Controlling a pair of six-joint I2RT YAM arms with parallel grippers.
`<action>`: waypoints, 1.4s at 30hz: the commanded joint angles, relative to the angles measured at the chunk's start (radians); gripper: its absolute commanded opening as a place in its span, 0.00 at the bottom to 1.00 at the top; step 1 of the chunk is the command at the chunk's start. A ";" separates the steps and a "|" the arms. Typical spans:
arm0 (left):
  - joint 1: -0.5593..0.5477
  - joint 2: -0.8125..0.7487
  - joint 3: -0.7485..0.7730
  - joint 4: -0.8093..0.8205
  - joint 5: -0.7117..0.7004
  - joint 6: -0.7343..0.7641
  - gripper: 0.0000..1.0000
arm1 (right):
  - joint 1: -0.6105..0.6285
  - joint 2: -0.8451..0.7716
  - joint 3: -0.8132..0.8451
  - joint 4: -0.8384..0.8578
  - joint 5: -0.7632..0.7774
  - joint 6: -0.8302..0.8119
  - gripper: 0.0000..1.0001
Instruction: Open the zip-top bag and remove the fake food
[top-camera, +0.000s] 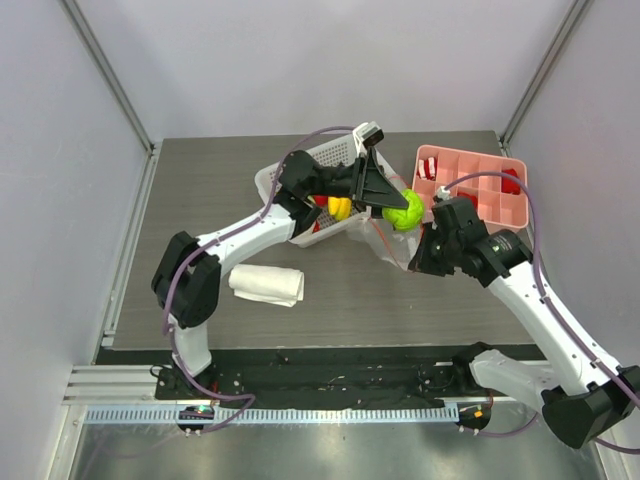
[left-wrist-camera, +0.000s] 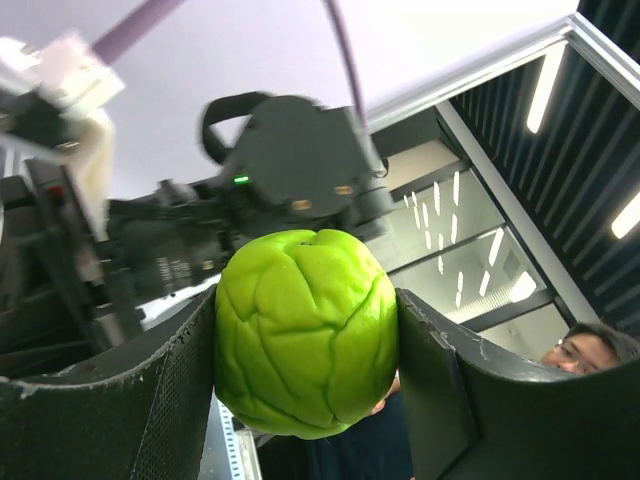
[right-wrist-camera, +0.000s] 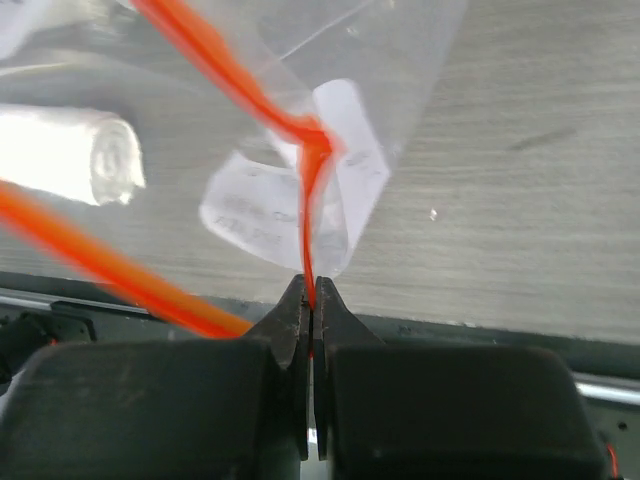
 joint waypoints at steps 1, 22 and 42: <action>0.013 -0.023 0.060 0.134 0.033 -0.058 0.00 | -0.011 0.005 0.065 -0.096 0.053 0.030 0.01; 0.179 -0.012 0.316 -1.405 -0.831 1.058 0.00 | -0.015 0.053 0.318 -0.495 0.241 0.065 0.01; 0.193 0.322 0.600 -1.566 -1.323 1.187 0.99 | -0.015 0.277 0.327 -0.342 0.163 -0.082 0.18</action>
